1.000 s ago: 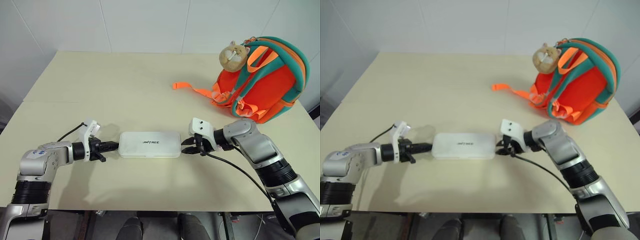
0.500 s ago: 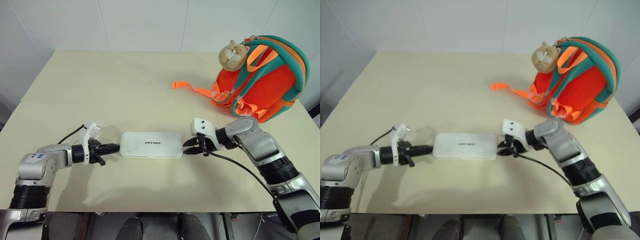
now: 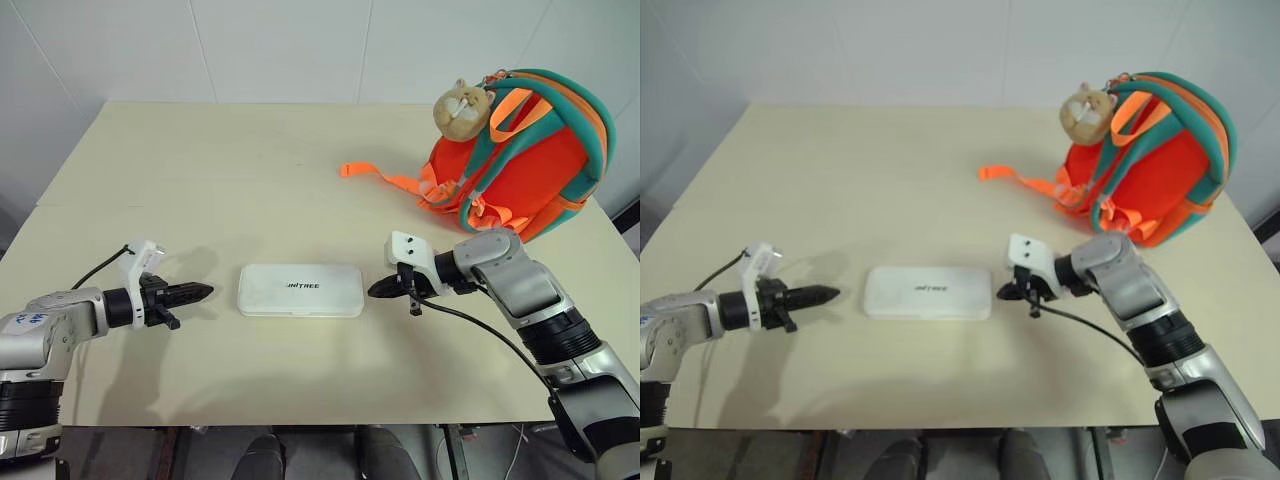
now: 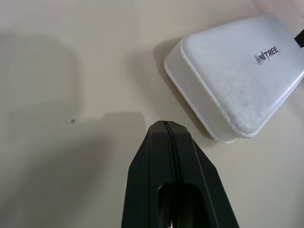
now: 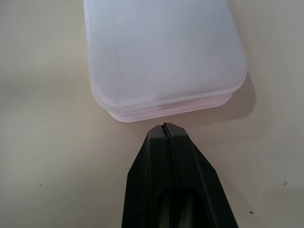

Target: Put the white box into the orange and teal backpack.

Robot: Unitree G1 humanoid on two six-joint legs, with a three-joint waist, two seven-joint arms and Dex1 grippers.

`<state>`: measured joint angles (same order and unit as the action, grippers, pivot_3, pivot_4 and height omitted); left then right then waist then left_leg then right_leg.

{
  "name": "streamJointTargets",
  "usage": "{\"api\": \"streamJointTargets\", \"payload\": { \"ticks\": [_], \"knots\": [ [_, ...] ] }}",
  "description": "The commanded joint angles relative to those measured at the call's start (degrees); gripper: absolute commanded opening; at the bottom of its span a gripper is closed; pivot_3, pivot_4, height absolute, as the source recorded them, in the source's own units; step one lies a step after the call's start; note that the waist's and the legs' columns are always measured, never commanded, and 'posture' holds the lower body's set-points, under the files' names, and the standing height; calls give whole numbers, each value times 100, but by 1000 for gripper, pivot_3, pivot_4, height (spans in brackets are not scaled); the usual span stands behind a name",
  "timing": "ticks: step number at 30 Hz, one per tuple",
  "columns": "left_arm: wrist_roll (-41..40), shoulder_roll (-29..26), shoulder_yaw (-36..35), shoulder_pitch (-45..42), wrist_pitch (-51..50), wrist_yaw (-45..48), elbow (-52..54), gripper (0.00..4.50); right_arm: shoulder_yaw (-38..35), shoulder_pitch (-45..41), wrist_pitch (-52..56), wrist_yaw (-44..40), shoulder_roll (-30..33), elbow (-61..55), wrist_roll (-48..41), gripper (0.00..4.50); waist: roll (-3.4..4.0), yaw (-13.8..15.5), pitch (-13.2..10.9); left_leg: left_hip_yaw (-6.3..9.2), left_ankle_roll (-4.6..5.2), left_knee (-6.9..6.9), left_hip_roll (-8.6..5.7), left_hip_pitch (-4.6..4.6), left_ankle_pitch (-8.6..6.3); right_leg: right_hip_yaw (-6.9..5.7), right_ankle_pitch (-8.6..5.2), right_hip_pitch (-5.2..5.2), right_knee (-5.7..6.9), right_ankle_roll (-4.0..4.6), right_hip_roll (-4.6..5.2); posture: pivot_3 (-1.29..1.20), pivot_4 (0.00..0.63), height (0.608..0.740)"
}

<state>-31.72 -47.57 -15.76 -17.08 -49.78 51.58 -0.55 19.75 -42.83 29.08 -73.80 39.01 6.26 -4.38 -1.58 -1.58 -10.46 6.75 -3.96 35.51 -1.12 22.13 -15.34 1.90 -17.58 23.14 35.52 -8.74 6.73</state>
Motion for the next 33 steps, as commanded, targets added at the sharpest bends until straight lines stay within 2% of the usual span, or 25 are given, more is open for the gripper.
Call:
{"api": "streamJointTargets", "payload": {
  "ticks": [1,6,14,18,25,33],
  "knots": [
    [-124,-42,-441,-93,509,107,-34,616,-133,-143,-180,-14,129,33,35,120,0,1,0,-1,0,0,0,0,0,0,0,0,0,0,0,0,150,740],
    [-1007,364,-1198,-766,-329,-407,-561,2025,-103,-101,-221,12,90,33,26,120,0,17,0,0,0,3,-1,1,0,-1,0,-1,3,0,1,0,150,740],
    [-1935,660,-1998,-1213,-1580,-1174,-1183,4474,-78,-41,-228,18,59,30,13,120,-2,-27,1,-1,0,6,2,3,0,-1,2,11,12,-3,-2,0,150,740],
    [-2135,862,-2061,-1057,-1924,-1389,-1157,4474,-79,-22,-197,13,57,29,0,120,-2,-9,1,-4,0,7,1,3,0,1,2,11,12,-3,0,0,150,740],
    [-2043,1101,-1712,-876,-2366,-1599,-1440,4474,-56,-12,-173,-10,52,43,4,120,-3,4,1,-3,-3,9,1,3,1,1,2,11,12,-3,0,0,150,740],
    [-1913,1311,-1311,-1227,-2423,-1498,-2234,4474,-17,-44,-173,-56,25,75,13,120,-4,1,2,-4,-5,10,0,3,2,1,3,11,12,-1,-1,0,150,740]
  ]
}}
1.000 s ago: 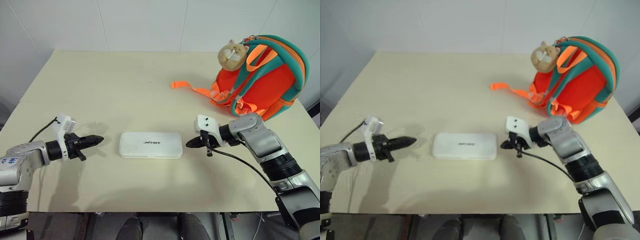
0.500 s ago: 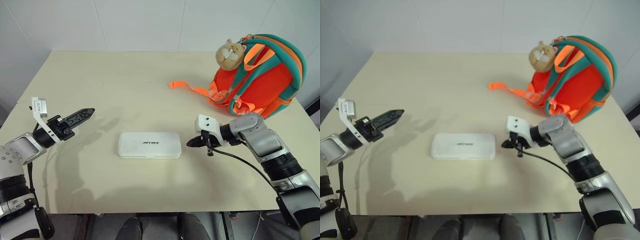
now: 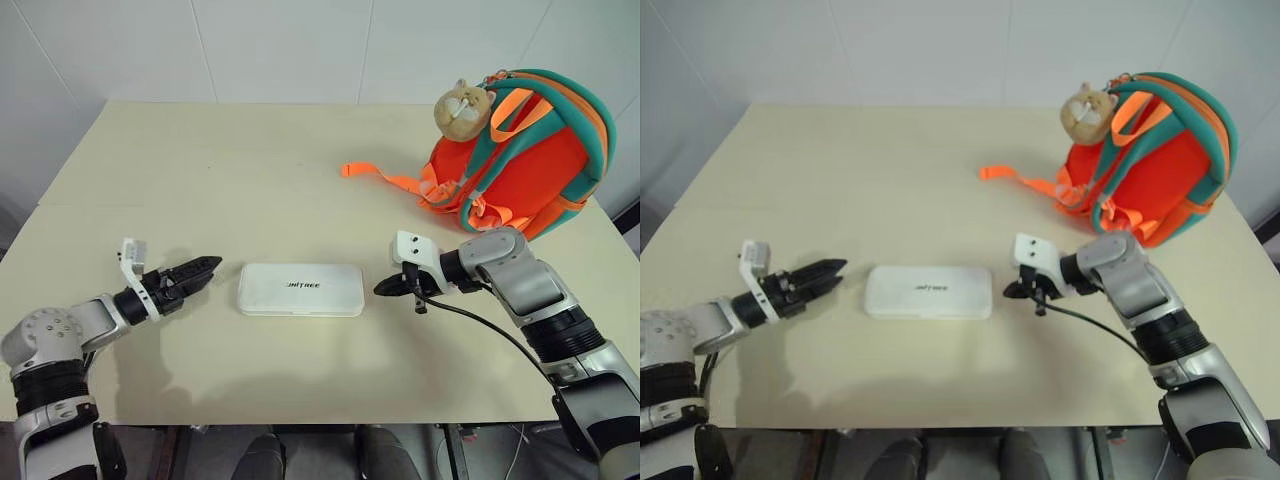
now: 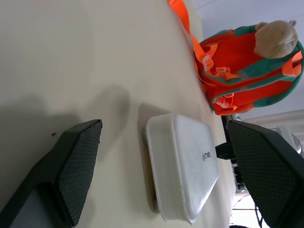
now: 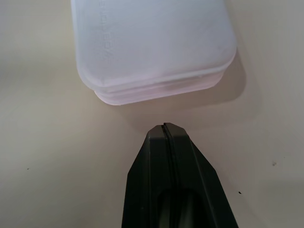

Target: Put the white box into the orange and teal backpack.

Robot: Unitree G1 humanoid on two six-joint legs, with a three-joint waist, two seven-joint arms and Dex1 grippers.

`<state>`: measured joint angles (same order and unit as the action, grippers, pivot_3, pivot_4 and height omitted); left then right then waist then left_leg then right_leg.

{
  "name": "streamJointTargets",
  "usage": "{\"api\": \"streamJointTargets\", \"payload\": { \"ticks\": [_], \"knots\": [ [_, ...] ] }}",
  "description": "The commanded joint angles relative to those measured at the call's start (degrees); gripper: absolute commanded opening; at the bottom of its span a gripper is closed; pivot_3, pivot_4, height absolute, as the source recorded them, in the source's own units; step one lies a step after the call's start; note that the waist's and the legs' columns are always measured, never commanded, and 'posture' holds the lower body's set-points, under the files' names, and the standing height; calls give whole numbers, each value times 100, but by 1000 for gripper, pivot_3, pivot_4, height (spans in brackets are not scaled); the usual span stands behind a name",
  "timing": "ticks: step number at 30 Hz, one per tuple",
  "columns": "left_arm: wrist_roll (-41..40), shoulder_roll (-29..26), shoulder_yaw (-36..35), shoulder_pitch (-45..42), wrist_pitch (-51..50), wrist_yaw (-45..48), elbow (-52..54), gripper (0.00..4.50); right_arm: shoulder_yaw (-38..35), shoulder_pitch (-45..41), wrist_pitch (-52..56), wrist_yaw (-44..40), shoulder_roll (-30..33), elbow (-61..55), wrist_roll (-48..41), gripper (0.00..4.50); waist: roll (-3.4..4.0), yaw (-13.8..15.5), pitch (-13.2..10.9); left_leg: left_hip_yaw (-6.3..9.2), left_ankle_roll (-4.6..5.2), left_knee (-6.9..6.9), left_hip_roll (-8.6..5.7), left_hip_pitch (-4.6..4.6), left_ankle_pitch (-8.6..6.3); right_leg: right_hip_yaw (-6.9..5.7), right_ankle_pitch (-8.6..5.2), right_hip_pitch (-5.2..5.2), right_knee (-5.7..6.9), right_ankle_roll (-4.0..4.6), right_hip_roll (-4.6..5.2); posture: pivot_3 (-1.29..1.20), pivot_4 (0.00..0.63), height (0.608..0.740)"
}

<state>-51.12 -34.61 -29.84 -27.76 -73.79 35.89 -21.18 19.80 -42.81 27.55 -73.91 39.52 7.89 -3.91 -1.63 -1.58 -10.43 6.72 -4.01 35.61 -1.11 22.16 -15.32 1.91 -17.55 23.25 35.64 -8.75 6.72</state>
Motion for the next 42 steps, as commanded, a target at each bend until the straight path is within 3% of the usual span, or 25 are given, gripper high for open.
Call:
{"api": "streamJointTargets", "payload": {
  "ticks": [1,10,22,29,42],
  "knots": [
    [50,33,155,-205,-18,97,-244,4474,-18,-48,-15,-51,-31,-96,-36,120,0,1,0,0,-1,0,0,0,0,0,0,0,0,0,0,0,150,740],
    [318,445,566,-871,237,272,-1145,4474,77,-45,95,-102,-163,-300,-50,120,-1,20,1,0,-1,23,-5,0,1,0,4,-10,-1,-6,2,0,150,740],
    [395,456,839,-932,-352,372,-1293,4474,171,-85,121,-60,-305,-373,-60,120,-1,8,1,2,0,29,-6,-2,0,0,8,-22,0,-11,2,0,150,740],
    [332,315,731,-879,-566,370,-1082,4474,183,-153,60,-56,-375,-268,-37,120,-1,-8,1,2,1,27,-6,-3,0,0,8,-21,-1,-12,2,0,150,740],
    [126,534,694,-664,-1433,229,21,4474,181,-214,-53,-47,-563,-94,58,120,-1,-2,1,3,0,24,-5,-2,-1,0,8,-19,-2,-11,2,0,150,740]
  ]
}}
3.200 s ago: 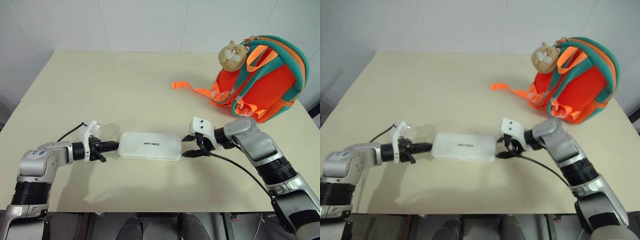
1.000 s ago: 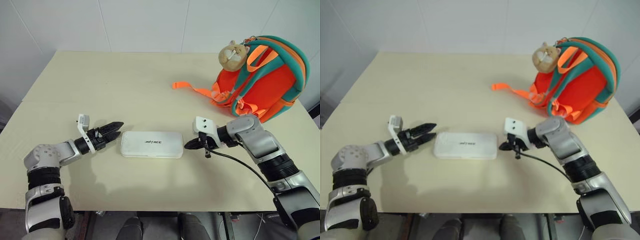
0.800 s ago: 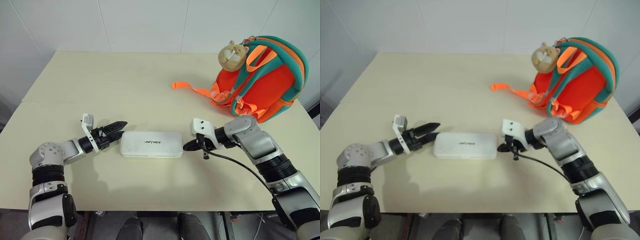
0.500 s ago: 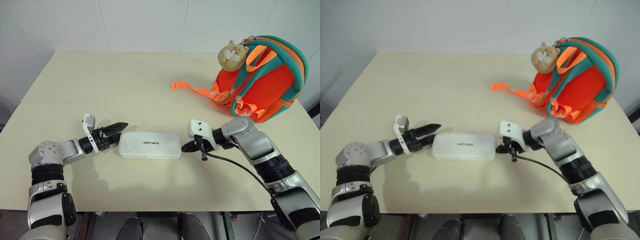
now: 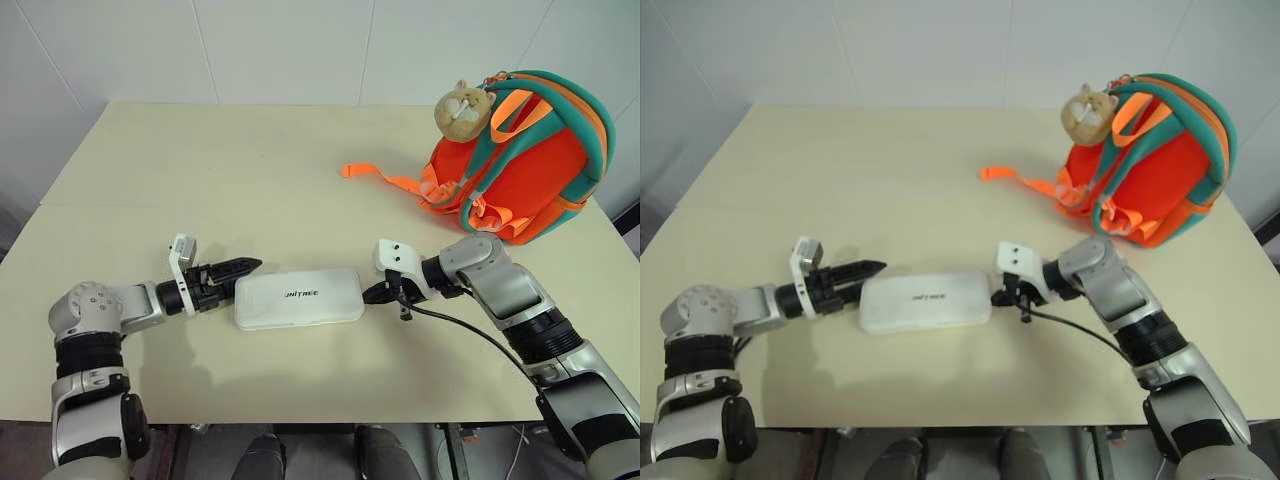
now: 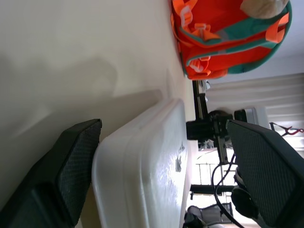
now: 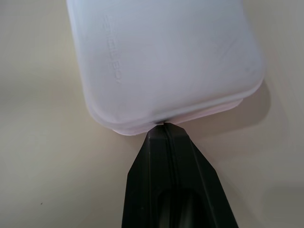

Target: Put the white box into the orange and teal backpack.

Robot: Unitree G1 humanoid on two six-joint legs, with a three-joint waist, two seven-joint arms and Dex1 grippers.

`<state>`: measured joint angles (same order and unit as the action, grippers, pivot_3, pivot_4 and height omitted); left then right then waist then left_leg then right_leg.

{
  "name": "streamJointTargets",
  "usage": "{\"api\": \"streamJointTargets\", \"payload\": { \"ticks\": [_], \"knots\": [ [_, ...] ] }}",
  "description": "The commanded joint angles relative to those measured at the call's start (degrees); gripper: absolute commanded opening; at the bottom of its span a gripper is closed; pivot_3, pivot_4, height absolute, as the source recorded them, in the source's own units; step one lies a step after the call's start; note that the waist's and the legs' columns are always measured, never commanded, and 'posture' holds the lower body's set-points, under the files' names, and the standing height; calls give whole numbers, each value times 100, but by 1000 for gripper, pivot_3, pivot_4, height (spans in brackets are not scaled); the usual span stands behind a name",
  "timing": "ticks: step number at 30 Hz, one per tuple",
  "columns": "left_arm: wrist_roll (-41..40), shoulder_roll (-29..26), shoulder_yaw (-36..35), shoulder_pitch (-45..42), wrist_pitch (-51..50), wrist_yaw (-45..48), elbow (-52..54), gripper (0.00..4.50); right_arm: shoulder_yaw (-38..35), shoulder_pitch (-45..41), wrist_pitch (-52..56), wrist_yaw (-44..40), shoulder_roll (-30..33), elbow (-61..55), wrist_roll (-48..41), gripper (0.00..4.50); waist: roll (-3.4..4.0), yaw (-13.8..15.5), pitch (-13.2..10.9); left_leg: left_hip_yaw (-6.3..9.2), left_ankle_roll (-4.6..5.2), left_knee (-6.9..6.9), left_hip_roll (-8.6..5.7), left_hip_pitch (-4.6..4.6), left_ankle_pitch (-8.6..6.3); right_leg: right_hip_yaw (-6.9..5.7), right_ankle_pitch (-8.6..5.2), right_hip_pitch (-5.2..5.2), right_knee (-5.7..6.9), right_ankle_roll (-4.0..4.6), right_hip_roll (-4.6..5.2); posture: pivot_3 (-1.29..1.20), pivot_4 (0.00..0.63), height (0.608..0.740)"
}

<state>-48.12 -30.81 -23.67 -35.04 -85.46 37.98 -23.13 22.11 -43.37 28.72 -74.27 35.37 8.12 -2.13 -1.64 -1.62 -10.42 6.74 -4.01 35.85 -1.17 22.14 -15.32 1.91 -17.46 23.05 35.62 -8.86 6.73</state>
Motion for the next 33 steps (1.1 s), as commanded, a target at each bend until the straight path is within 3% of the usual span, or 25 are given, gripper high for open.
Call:
{"api": "streamJointTargets", "payload": {
  "ticks": [1,11,18,21,29,33],
  "knots": [
    [-152,165,80,90,-305,-14,272,4474,-52,-161,-177,-12,-159,-104,-114,120,0,4,0,0,0,0,0,0,0,0,0,0,0,0,0,0,150,740],
    [-228,583,-248,155,-562,-321,851,4474,-66,-233,-288,-12,-253,64,-57,120,0,13,0,1,-1,2,0,0,0,0,0,0,-5,0,0,0,150,740],
    [-81,566,245,378,-566,-303,1210,4474,-84,-278,-359,-37,-275,144,-25,120,0,10,0,1,-2,0,0,0,-1,0,0,-2,-5,1,0,0,150,740],
    [-7,498,441,377,-459,-209,1175,3921,-102,-306,-407,-54,-296,209,5,120,0,10,0,0,-3,2,0,-1,-1,0,1,-2,-8,1,0,0,150,740],
    [35,596,682,211,-300,-139,1150,1526,-115,-333,-467,-51,-327,278,30,120,0,18,0,1,-3,3,0,0,-1,-1,1,-4,-9,1,0,0,150,740],
    [22,646,641,211,-277,-146,1215,1357,-131,-317,-478,-55,-320,271,43,120,0,7,0,1,-3,4,0,-1,-1,0,1,-4,-9,1,-1,0,150,740]
  ]
}}
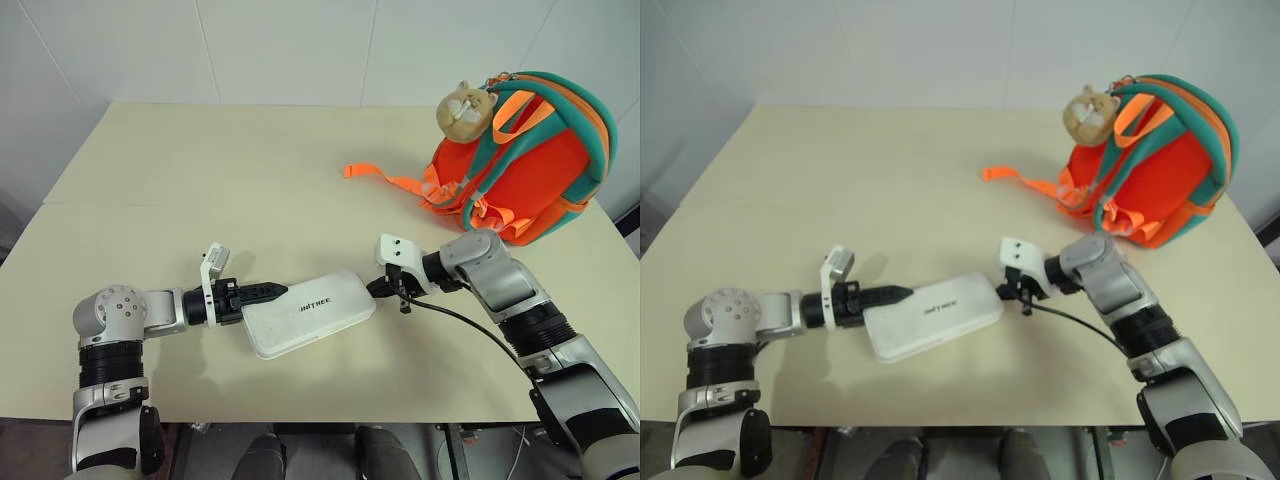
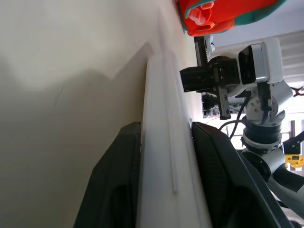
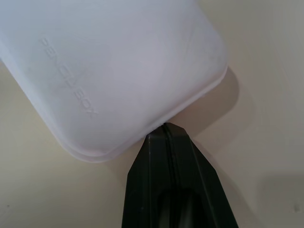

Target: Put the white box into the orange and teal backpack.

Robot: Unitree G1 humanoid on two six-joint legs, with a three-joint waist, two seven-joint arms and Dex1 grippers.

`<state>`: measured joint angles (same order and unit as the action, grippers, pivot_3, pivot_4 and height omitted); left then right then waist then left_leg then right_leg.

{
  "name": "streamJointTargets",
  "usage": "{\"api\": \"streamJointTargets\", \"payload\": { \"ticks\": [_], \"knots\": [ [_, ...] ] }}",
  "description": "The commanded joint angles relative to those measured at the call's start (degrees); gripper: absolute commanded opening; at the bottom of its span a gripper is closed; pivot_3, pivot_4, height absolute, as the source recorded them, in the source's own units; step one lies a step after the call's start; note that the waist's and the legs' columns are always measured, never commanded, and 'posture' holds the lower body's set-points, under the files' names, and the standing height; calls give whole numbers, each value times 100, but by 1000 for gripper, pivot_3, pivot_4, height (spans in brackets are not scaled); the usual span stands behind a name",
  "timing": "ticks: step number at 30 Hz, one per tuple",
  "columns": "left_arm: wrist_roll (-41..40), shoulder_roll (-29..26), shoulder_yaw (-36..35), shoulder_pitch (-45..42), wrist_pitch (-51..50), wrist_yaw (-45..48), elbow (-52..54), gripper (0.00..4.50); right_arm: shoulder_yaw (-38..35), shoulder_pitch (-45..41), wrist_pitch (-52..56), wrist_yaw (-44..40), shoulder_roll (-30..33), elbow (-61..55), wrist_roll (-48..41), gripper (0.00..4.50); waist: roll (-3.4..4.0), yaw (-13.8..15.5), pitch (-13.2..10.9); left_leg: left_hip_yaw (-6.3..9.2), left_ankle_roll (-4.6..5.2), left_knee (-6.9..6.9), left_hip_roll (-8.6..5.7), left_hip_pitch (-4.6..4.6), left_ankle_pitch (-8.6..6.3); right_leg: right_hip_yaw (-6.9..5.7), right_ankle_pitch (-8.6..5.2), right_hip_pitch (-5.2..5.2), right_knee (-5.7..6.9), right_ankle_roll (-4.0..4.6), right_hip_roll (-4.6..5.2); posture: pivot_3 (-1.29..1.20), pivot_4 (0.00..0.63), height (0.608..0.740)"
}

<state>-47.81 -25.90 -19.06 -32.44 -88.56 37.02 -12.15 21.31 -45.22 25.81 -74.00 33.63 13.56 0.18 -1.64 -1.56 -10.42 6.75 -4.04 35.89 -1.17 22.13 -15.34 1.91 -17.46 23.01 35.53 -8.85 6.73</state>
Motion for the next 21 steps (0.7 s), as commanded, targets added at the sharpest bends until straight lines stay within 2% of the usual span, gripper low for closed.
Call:
{"api": "streamJointTargets", "payload": {
  "ticks": [1,7,17,21],
  "knots": [
    [-7,167,146,-65,62,-70,130,1357,-56,-129,-186,-81,-144,-277,-183,120,0,1,0,0,0,0,0,0,0,0,0,0,0,0,0,0,150,740],
    [-29,185,-134,-274,324,-227,297,1356,-91,-145,-205,-75,-154,-219,-151,120,0,6,0,1,0,1,0,0,0,0,0,0,-1,0,0,0,150,740],
    [-373,216,-1576,-914,396,-732,-55,1356,-258,-188,-236,-12,-70,-55,-103,120,0,-7,-2,0,-1,-11,3,2,0,-1,1,5,-3,-1,-1,0,150,740],
    [-458,200,-1886,-1035,337,-940,-67,1356,-290,-197,-242,-9,-21,-41,-123,120,0,-5,-2,-1,-4,-17,2,4,-2,-1,1,7,-10,-1,0,0,150,740]
  ]
}}
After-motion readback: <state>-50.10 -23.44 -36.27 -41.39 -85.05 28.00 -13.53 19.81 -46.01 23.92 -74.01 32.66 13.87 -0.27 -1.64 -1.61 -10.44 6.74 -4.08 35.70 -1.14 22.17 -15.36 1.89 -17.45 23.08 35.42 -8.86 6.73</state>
